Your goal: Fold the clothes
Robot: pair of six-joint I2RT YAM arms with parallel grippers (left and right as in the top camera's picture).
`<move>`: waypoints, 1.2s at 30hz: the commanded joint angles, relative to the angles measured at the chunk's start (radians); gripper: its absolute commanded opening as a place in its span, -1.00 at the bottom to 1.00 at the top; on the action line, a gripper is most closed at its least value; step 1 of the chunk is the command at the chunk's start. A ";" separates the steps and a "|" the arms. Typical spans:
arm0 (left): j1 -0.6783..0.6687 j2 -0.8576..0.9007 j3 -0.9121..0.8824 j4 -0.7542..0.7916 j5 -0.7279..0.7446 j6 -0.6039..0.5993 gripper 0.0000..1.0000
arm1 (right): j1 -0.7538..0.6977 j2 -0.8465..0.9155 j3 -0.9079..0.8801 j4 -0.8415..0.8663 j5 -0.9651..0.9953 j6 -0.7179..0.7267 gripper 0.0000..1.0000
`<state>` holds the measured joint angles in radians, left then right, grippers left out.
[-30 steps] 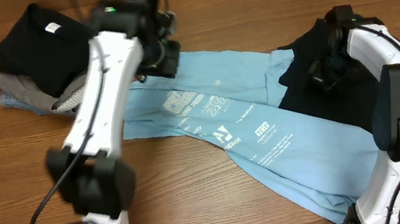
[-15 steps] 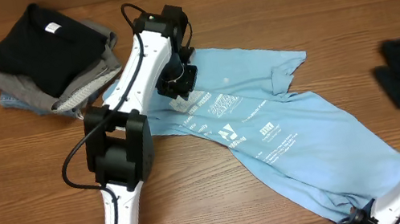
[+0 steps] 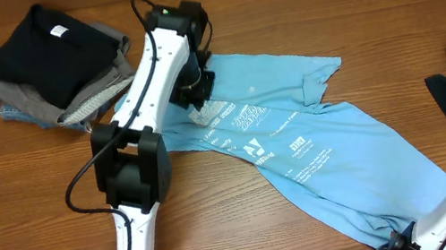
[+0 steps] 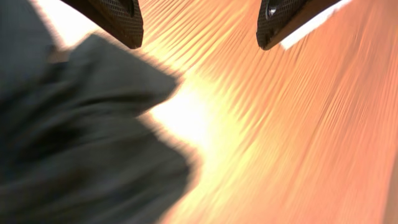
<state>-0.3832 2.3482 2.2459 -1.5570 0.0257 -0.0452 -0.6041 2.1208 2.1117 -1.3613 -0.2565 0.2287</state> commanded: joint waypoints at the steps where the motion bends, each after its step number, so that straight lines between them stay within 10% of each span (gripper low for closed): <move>1: 0.000 -0.122 0.121 -0.010 -0.053 0.011 -0.18 | 0.157 -0.030 -0.004 -0.002 -0.085 -0.098 0.33; 19: 0.037 -0.379 0.162 -0.030 -0.096 0.003 0.17 | 0.528 -0.029 -0.544 0.472 0.061 0.058 0.33; 24: 0.040 -0.381 0.162 -0.035 -0.096 0.004 0.17 | 0.560 -0.029 -0.628 0.606 0.061 0.130 0.07; 30: 0.047 -0.381 0.162 -0.037 -0.097 0.004 0.16 | 0.595 -0.030 -0.659 0.771 0.043 0.146 -0.92; 36: 0.071 -0.381 0.162 -0.030 -0.096 0.003 0.17 | 0.598 -0.060 -0.484 1.295 -0.128 0.245 -0.92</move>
<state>-0.3328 2.0006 2.3966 -1.5894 -0.0578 -0.0452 -0.0101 2.1178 1.4811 -0.2417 -0.2867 0.3862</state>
